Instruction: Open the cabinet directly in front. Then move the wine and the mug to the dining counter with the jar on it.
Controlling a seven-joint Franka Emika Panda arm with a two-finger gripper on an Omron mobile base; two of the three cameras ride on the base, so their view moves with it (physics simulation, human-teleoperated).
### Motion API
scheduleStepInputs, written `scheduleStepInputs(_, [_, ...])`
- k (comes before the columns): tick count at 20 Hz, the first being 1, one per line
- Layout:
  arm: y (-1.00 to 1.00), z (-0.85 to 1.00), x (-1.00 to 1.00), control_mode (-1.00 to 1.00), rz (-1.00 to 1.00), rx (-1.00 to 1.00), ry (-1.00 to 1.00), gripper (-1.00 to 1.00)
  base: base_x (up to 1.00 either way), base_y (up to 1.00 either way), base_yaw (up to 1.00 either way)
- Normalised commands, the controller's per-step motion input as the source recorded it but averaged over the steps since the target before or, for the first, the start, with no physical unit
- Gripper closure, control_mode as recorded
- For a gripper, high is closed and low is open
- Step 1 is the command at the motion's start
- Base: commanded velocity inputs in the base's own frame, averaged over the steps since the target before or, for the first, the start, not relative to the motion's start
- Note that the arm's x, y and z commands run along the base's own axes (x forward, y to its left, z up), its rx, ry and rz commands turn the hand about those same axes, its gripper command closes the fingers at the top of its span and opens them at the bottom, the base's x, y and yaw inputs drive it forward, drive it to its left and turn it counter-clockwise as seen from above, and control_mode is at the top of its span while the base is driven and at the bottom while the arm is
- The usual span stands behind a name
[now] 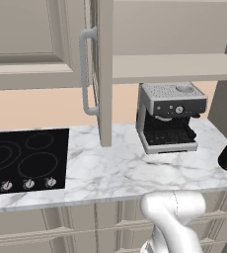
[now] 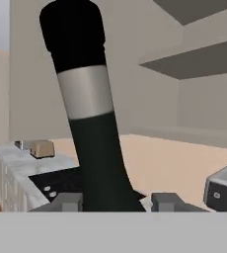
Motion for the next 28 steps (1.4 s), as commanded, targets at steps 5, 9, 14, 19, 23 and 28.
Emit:
scheduleStepInputs(5, [0.15, -0.40, -0.64, -1.00, 0.13, 0.00, 0.06, 1.00, 0.00, 0.00, 0.00])
scheduleStepInputs(9, [0.29, -0.39, -0.55, -1.00, 0.12, 0.00, 0.05, 1.00, 0.00, 0.00, 0.00])
scheduleStepInputs(14, [0.34, -0.24, -0.41, -1.00, 0.08, 0.00, 0.08, 1.00, 0.00, 0.00, 0.00])
scheduleStepInputs(19, [0.24, -0.18, -0.16, -1.00, 0.06, 0.00, 0.04, 1.00, 0.00, 0.00, 0.00])
scheduleStepInputs(23, [0.06, -0.02, 0.00, -1.00, 0.00, 0.00, 0.00, 1.00, 0.00, 0.00, 0.00])
scheduleStepInputs(28, [0.00, 0.00, 0.00, 1.00, 0.00, 0.00, 0.00, 1.00, 0.00, 0.00, 0.00])
